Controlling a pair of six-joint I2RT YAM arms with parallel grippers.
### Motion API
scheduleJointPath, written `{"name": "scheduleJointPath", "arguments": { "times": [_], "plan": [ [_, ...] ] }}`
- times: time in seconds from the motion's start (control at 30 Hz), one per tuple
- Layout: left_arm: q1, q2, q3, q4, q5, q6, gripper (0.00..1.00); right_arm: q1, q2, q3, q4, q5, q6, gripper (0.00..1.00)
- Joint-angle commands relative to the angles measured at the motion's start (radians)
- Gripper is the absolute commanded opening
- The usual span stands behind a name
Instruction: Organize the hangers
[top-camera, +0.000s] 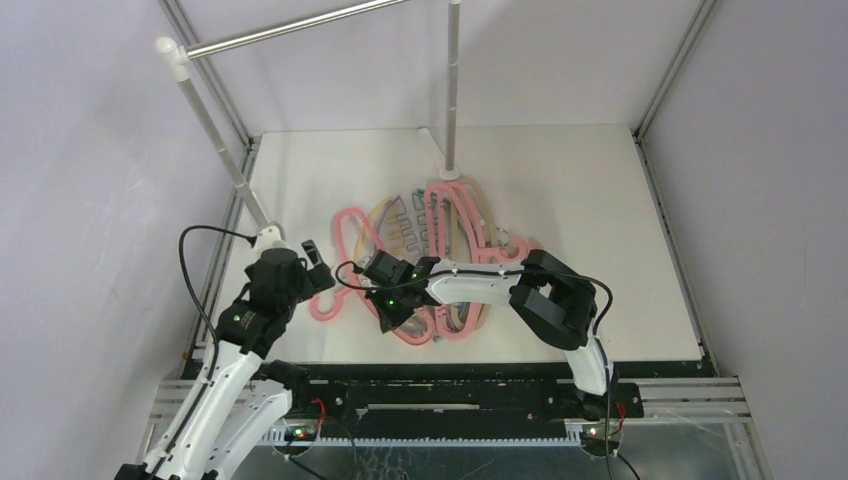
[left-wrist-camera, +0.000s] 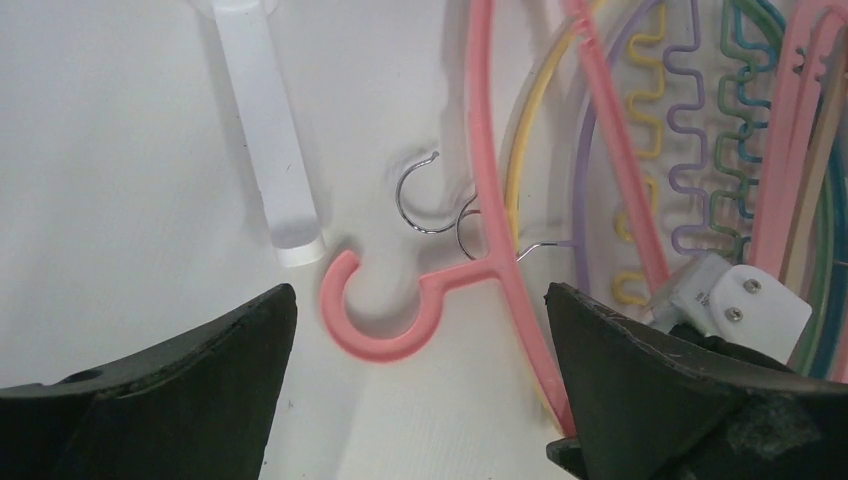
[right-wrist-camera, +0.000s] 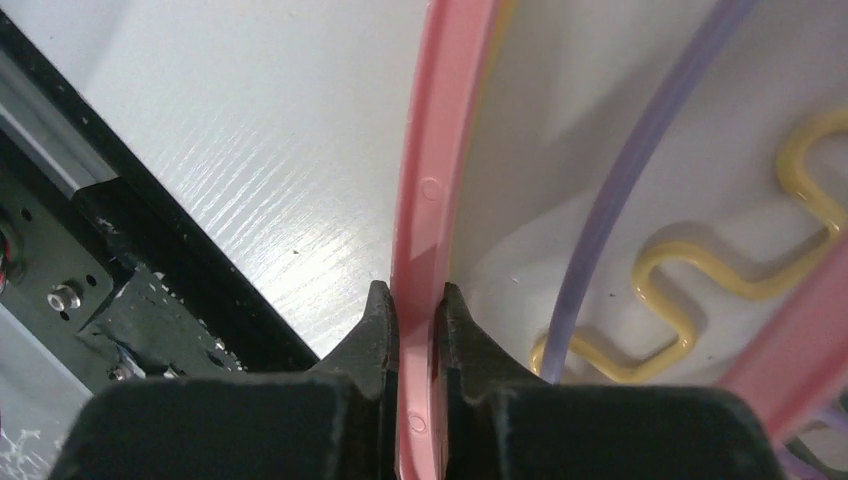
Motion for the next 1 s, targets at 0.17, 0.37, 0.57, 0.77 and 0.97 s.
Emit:
{"name": "scheduleJointPath", "arguments": {
  "times": [0.17, 0.37, 0.57, 0.77, 0.97],
  "plan": [
    [-0.002, -0.055, 0.029, 0.002, -0.053, -0.012, 0.99, -0.040, -0.128, 0.116, -0.090, 0.024, -0.006, 0.00],
    [-0.002, -0.150, 0.069, 0.060, -0.036, 0.001, 1.00, -0.125, -0.157, 0.195, -0.119, -0.033, 0.015, 0.00],
    [-0.004, -0.235, 0.099, 0.124, -0.010, 0.022, 0.99, -0.238, -0.111, 0.372, -0.149, -0.071, 0.016, 0.00],
    [-0.003, -0.269, 0.111, 0.147, 0.004, 0.057, 0.99, -0.371, 0.009, 0.677, -0.134, -0.330, 0.094, 0.00],
    [-0.003, -0.211, 0.127, 0.130, 0.006, 0.063, 0.99, -0.456, 0.053, 0.823, 0.133, -0.643, 0.361, 0.00]
  ]
}}
